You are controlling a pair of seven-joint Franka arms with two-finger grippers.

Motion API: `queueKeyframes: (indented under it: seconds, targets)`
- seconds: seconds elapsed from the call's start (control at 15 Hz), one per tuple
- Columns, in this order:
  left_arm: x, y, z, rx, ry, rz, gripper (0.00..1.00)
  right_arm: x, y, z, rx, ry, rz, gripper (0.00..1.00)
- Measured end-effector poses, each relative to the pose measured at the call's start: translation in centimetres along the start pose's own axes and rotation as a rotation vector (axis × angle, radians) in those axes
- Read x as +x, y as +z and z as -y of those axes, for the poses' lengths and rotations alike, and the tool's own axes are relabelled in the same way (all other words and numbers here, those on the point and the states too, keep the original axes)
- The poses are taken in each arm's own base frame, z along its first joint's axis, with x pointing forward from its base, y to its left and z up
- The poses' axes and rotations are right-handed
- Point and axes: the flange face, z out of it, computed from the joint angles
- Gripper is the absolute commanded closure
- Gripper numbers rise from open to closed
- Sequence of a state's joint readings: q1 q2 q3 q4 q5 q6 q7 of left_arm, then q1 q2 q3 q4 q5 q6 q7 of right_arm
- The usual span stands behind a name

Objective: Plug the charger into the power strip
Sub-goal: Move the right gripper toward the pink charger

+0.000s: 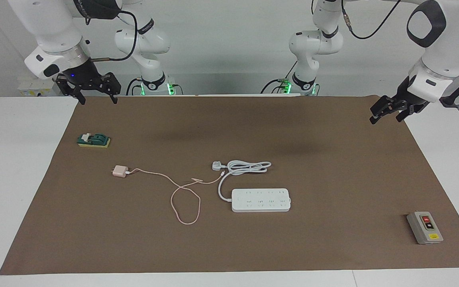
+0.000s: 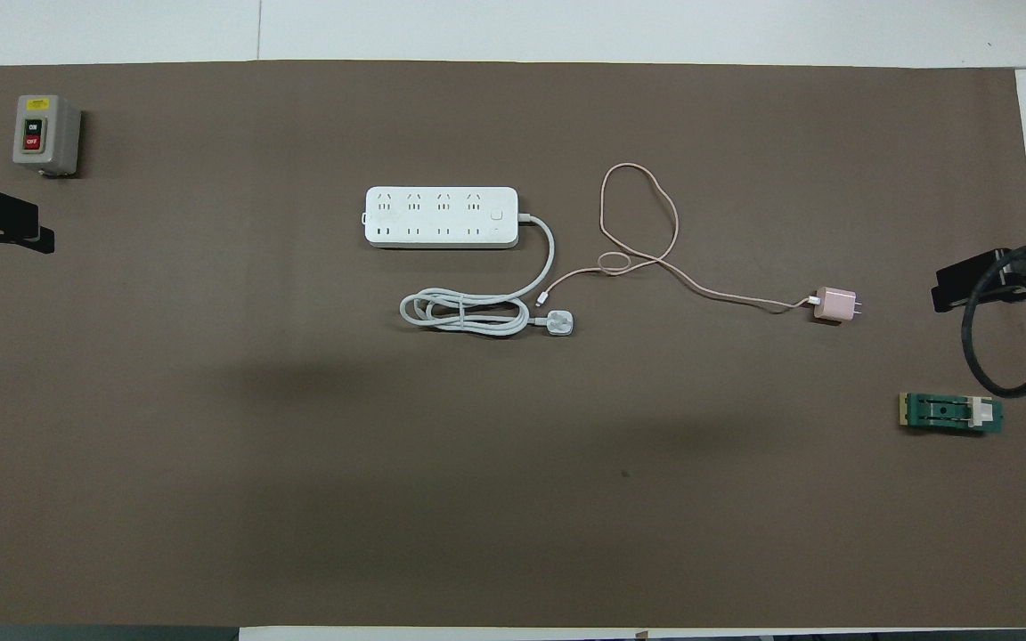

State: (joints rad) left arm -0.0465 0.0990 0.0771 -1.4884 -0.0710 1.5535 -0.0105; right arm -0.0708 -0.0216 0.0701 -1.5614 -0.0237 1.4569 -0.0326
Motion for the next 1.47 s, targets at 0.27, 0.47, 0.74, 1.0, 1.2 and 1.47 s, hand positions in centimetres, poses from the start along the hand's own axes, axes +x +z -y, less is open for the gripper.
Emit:
queueKeyframes:
  seconds: [0.27,0.47,0.74,1.0,1.2,1.47]
  targets:
    - [0.0,0.0,0.0,0.000,0.000,0.000,0.00,0.0,0.0,0.0,0.000,0.000,0.000,0.00]
    - [0.0,0.0,0.0,0.000,0.000,-0.001,0.00,0.0,0.0,0.3,0.000,-0.006,0.000,0.00]
    - [0.0,0.0,0.2,0.000,-0.003,-0.002,0.00,0.0,0.0,0.4,-0.001,-0.008,0.002,0.00]
    - [0.0,-0.2,0.7,0.000,-0.012,-0.006,0.00,-0.1,0.2,-0.3,0.001,-0.001,0.011,0.00]
    - [0.0,-0.2,0.4,0.000,-0.007,-0.008,0.00,-0.1,0.8,-2.6,0.031,0.074,0.017,0.00]
    - [0.0,-0.2,0.1,0.000,-0.002,-0.015,0.00,0.7,4.3,-5.6,0.169,0.443,0.056,0.00]
